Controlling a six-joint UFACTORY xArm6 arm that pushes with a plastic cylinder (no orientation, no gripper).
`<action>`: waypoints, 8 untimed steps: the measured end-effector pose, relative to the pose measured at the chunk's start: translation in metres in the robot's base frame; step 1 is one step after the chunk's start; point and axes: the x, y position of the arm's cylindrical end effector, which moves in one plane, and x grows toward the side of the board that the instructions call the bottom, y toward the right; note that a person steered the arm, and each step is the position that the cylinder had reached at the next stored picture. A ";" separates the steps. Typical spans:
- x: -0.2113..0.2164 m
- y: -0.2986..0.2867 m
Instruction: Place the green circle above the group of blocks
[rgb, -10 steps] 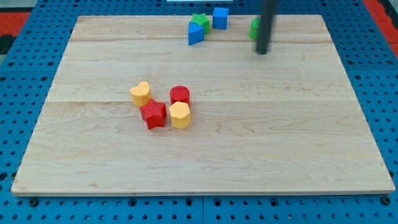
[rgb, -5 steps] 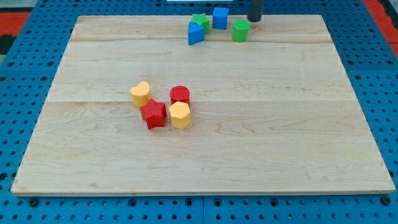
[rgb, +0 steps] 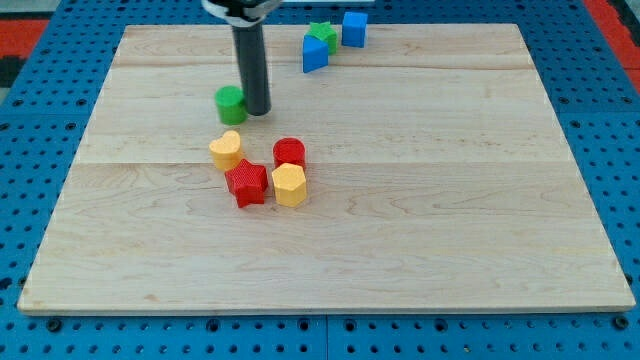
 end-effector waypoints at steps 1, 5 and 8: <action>-0.030 0.022; 0.008 0.006; -0.085 0.175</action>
